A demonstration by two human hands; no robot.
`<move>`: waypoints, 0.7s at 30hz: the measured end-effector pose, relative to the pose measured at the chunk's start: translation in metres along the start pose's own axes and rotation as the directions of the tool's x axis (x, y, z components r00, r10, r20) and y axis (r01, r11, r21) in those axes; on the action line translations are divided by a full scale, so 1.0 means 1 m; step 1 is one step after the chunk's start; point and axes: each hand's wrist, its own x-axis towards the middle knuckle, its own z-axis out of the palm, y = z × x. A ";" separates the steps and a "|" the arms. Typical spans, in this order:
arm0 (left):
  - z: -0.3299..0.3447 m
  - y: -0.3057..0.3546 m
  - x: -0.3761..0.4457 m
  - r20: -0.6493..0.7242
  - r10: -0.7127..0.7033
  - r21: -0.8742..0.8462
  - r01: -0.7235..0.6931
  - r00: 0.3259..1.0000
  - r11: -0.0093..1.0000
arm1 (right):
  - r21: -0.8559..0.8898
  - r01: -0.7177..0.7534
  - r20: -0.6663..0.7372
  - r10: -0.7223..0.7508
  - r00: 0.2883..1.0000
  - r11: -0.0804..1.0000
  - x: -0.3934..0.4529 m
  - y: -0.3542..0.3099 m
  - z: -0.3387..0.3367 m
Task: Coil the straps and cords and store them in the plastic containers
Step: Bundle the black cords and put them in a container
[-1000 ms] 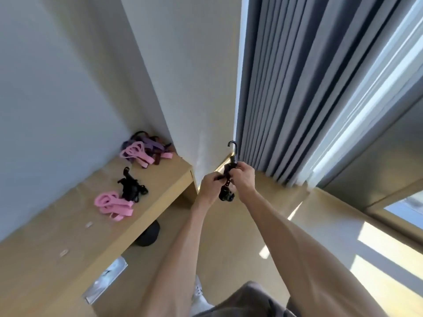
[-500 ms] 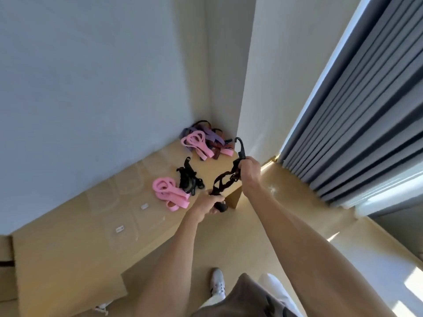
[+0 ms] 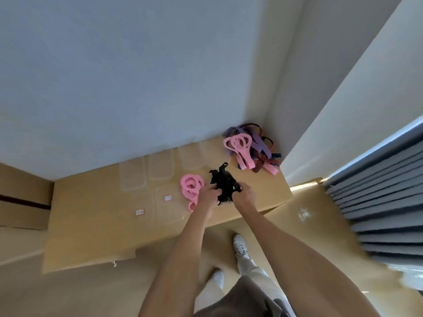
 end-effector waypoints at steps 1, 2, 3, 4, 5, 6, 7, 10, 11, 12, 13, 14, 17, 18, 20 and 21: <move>0.001 0.002 0.007 -0.030 0.037 0.099 -0.034 0.999 0.995 | -0.002 0.008 -0.005 -0.008 1.000 1.000 0.010 -0.002 0.001; 0.003 0.003 0.013 -0.052 0.063 0.169 -0.054 0.997 0.984 | -0.008 0.008 -0.008 -0.009 1.000 1.000 0.019 -0.004 0.004; 0.005 0.004 0.021 -0.073 0.068 0.193 -0.053 0.995 0.980 | -0.015 0.004 -0.007 -0.004 1.000 1.000 0.030 -0.003 0.006; 0.008 0.003 0.030 -0.099 0.062 0.199 -0.041 0.993 0.979 | -0.026 -0.003 0.002 0.003 1.000 1.000 0.042 -0.002 0.009; 0.012 0.002 0.039 -0.128 0.061 0.209 -0.033 0.990 0.977 | -0.046 -0.017 0.018 0.018 1.000 0.999 0.052 -0.001 0.012; 0.015 0.000 0.047 -0.146 0.061 0.224 -0.027 0.987 0.974 | -0.082 -0.034 0.033 0.037 0.999 0.996 0.062 0.000 0.015; 0.019 -0.003 0.056 -0.151 0.062 0.250 -0.022 0.987 0.968 | -0.128 -0.049 0.047 0.055 0.997 0.991 0.070 0.001 0.018; 0.029 -0.014 0.082 -0.187 0.091 0.317 -0.028 0.978 0.948 | -0.239 -0.072 0.073 0.092 0.993 0.968 0.093 0.003 0.030; 0.030 -0.018 0.089 -0.203 0.110 0.324 -0.039 0.973 0.945 | -0.263 -0.074 0.076 0.097 0.992 0.962 0.101 0.003 0.036; 0.031 -0.021 0.097 -0.219 0.132 0.335 -0.052 0.967 0.941 | -0.279 -0.072 0.079 0.098 0.992 0.957 0.107 0.005 0.041; 0.031 -0.024 0.104 -0.235 0.160 0.361 -0.066 0.959 0.930 | -0.296 -0.064 0.083 0.092 0.992 0.953 0.112 0.007 0.046; 0.031 -0.026 0.108 -0.245 0.187 0.401 -0.076 0.951 0.913 | -0.319 -0.051 0.090 0.083 0.992 0.946 0.115 0.010 0.051; 0.026 -0.024 0.113 -0.288 0.233 0.507 -0.059 0.929 0.860 | -0.415 -0.013 0.092 0.056 0.994 0.910 0.114 0.015 0.057; 0.023 -0.021 0.111 -0.303 0.238 0.530 -0.044 0.923 0.847 | -0.432 0.000 0.087 0.041 0.995 0.902 0.112 0.016 0.055; 0.016 -0.016 0.108 -0.318 0.240 0.552 -0.027 0.917 0.833 | -0.437 0.019 0.075 0.016 0.997 0.899 0.106 0.015 0.047; 0.012 -0.013 0.105 -0.322 0.230 0.544 -0.019 0.918 0.839 | -0.440 0.023 0.076 0.012 0.997 0.898 0.103 0.013 0.040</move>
